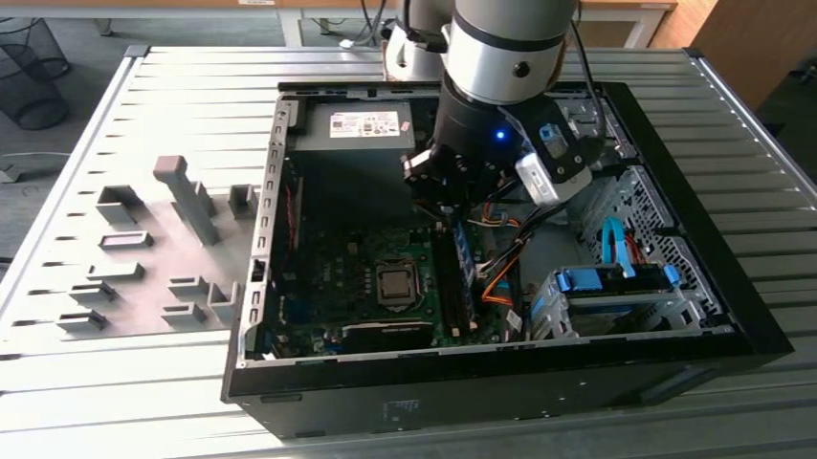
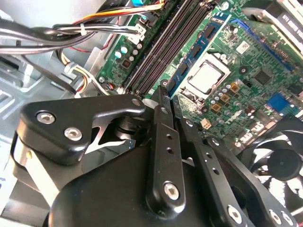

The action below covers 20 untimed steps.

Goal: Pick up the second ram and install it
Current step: 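Insert the second ram into the second slot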

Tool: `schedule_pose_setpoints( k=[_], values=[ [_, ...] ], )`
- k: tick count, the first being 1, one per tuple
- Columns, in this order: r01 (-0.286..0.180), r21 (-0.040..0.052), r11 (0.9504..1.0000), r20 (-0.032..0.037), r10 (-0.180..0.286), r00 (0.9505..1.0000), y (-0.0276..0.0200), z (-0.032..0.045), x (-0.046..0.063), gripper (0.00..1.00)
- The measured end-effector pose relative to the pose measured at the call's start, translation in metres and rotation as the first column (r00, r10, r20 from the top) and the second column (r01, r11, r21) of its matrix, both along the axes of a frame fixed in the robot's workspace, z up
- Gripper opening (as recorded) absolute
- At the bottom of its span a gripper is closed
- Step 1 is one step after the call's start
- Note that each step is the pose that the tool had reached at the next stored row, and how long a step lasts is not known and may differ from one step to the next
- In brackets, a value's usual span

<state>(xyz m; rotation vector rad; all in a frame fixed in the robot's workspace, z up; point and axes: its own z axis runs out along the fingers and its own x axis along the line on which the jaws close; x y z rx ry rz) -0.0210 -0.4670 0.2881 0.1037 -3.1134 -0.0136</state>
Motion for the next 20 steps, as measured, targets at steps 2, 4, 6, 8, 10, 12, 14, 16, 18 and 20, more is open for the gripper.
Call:
schedule_pose_setpoints(
  k=[2, 4, 6, 8, 10, 12, 14, 16, 18, 20],
  values=[
    [0.020, -0.0001, 0.9998, 0.0000, -0.020, 0.9998, 0.0000, -0.0035, 0.000, 0.14],
    [0.030, -0.0001, 0.9996, 0.0000, -0.030, 0.9996, -0.0002, -0.0074, 0.000, 0.14],
    [0.030, -0.0002, 0.9996, -0.0002, -0.030, 0.9996, -0.0016, -0.0105, 0.000, 0.14],
    [0.034, 0.0002, 0.9994, -0.0002, -0.034, 0.9994, -0.0027, -0.0142, 0.000, 0.14],
    [0.061, 0.0001, 0.9981, -0.0002, -0.061, 0.9981, -0.0028, -0.0178, 0.000, 0.14],
    [0.072, 0.0002, 0.9974, -0.0003, -0.072, 0.9974, -0.0028, -0.0214, 0.000, 0.14],
    [0.072, 0.0001, 0.9974, -0.0005, -0.072, 0.9974, -0.0033, -0.0250, 0.000, 0.14],
    [0.072, 0.0000, 0.9974, -0.0006, -0.072, 0.9974, -0.0033, -0.0286, 0.000, 0.14],
    [0.072, 0.0001, 0.9974, -0.0007, -0.072, 0.9974, -0.0033, -0.0320, 0.000, 0.14],
    [0.072, -0.0001, 0.9974, -0.0008, -0.072, 0.9974, -0.0034, -0.0326, 0.000, 0.14]
  ],
)
